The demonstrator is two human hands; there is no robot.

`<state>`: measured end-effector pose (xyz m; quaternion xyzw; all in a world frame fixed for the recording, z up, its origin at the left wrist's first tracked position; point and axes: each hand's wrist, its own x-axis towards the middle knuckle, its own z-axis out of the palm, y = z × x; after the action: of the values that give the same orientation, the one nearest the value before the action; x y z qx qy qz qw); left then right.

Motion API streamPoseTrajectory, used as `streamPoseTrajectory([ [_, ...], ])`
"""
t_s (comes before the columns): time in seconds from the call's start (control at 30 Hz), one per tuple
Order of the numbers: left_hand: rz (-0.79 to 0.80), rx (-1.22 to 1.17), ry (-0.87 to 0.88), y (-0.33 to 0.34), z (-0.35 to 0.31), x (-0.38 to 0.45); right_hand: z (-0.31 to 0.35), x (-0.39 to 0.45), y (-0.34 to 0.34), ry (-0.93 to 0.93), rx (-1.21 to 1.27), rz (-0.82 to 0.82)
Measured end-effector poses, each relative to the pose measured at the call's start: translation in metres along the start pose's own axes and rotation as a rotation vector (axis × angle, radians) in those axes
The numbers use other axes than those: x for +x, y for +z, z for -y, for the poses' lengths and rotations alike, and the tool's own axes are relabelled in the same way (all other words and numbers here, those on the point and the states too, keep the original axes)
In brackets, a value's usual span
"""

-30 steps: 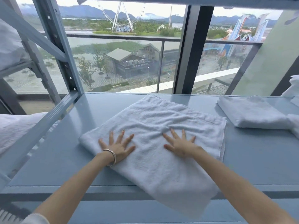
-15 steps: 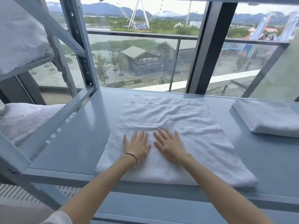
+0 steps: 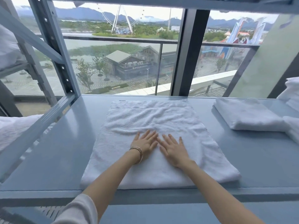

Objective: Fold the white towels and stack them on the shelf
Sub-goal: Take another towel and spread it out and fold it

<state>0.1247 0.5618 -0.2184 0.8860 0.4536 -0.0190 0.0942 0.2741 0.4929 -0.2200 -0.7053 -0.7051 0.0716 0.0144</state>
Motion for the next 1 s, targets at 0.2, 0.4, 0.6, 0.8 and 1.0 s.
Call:
streamPoseTrajectory([
  [0.2, -0.03, -0.016, -0.418, -0.015, 0.088, 0.003, -0.115, -0.023, -0.015, 0.358, 0.001, 0.028],
  [0.4, -0.022, 0.054, -0.012, -0.004, 0.033, 0.004, -0.048, -0.02, -0.014, 0.208, -0.05, -0.067],
  [0.6, -0.045, 0.053, -0.165, -0.007, 0.082, 0.011, 0.009, -0.064, 0.015, 0.026, -0.059, -0.003],
  [0.8, -0.068, -0.015, -0.474, -0.005, 0.088, -0.017, -0.064, -0.001, -0.01, 0.045, -0.089, 0.067],
  [1.0, 0.202, -0.027, -0.514, 0.003, -0.034, -0.064, -0.051, 0.032, -0.039, 0.305, -0.106, 0.071],
])
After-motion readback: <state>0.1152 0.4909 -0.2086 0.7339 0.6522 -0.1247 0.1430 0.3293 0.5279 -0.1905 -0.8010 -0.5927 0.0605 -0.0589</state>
